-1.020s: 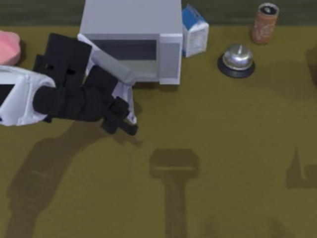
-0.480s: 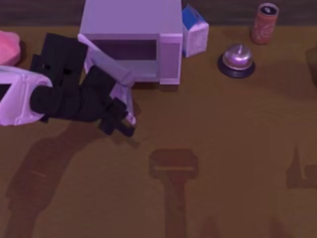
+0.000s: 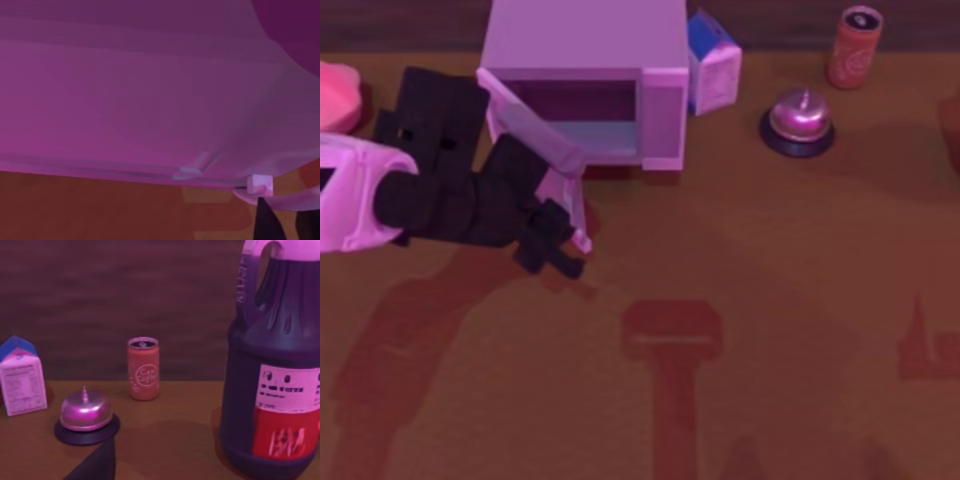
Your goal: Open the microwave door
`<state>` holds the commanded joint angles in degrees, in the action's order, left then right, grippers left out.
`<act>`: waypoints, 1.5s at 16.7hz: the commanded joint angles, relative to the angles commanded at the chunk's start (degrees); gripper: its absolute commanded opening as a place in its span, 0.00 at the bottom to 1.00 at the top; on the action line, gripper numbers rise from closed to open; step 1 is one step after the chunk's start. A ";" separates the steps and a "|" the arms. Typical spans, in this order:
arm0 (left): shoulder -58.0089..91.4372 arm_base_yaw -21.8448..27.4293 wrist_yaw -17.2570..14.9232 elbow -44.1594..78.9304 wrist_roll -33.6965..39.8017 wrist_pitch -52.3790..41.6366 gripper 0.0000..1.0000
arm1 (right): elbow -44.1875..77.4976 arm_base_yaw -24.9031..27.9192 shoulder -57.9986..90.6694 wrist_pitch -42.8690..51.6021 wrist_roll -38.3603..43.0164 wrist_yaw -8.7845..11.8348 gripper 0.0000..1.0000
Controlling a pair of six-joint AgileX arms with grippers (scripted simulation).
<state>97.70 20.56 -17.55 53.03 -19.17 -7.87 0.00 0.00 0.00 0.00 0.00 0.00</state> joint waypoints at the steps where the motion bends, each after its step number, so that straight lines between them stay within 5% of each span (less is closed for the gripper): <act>1: 0.00 0.00 0.00 0.00 0.00 0.00 0.00 | 0.00 0.00 0.00 0.00 0.00 0.00 1.00; 25: -0.35 -0.95 -1.87 -0.15 -2.36 -0.83 0.00 | 0.00 0.00 0.00 0.00 0.00 0.00 1.00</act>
<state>97.35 19.60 -19.42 52.89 -21.52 -8.69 0.00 0.00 0.00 0.00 0.00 0.00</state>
